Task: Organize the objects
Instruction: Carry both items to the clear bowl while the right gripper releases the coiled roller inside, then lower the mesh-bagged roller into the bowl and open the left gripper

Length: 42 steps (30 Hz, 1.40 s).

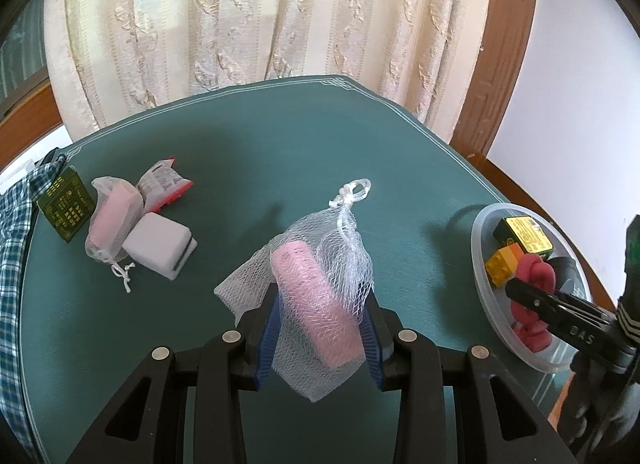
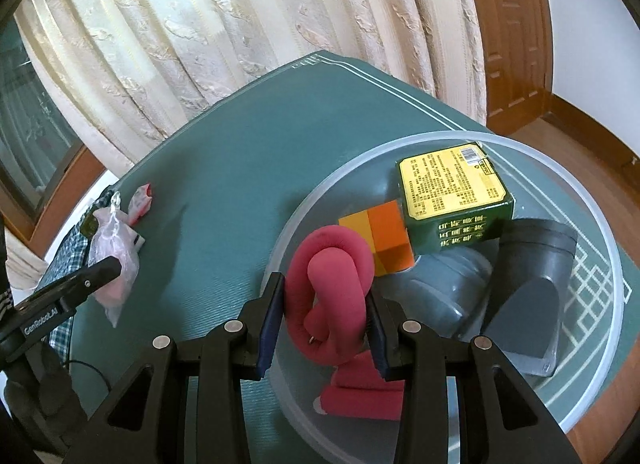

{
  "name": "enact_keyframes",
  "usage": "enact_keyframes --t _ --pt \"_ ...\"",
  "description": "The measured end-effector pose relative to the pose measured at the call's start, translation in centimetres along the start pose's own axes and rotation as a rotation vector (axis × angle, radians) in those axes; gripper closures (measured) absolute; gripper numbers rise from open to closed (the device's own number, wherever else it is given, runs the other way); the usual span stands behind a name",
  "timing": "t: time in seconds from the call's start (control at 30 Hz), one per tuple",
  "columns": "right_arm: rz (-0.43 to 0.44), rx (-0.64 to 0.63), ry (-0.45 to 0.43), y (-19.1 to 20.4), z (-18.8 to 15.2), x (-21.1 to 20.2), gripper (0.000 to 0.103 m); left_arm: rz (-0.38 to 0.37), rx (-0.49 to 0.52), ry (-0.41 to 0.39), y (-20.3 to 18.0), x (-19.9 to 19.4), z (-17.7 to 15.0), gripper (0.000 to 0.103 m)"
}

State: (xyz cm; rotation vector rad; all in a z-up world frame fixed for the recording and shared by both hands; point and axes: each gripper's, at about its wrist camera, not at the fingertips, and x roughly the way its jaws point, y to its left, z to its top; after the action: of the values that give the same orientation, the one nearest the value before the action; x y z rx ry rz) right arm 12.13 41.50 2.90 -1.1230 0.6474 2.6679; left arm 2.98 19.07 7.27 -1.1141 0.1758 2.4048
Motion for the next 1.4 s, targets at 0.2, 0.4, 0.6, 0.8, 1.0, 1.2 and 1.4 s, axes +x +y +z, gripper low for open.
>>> enact_keyframes --t 0.2,0.4,0.6,0.8,1.0,1.2,1.4 --pt "0.013 0.025 0.036 -0.8 0.3 1.3 0.064 -0.003 0.01 0.004 -0.6 0.1 0.0 0.064" --pt "0.014 0.016 0.04 -0.7 0.9 1.8 0.064 -0.008 0.023 0.013 -1.3 0.3 0.1 0.064" --pt "0.024 0.015 0.059 -0.7 1.6 2.7 0.064 -0.011 0.035 0.019 -1.8 0.4 0.1 0.064" --pt "0.049 0.04 0.053 -1.1 1.7 2.3 0.055 -0.021 0.052 0.022 -2.4 0.5 0.1 0.064" --pt "0.065 0.073 -0.011 -2.2 1.8 0.1 0.047 -0.052 0.089 0.024 -3.8 0.4 0.3 0.064" --pt "0.037 0.101 -0.091 -3.4 2.1 -2.4 0.047 -0.139 0.133 0.037 -5.9 0.5 0.7 0.064" --pt "0.016 0.153 -0.157 -5.3 2.6 -4.3 0.047 -0.198 0.211 0.038 -9.4 0.4 0.9 0.064"
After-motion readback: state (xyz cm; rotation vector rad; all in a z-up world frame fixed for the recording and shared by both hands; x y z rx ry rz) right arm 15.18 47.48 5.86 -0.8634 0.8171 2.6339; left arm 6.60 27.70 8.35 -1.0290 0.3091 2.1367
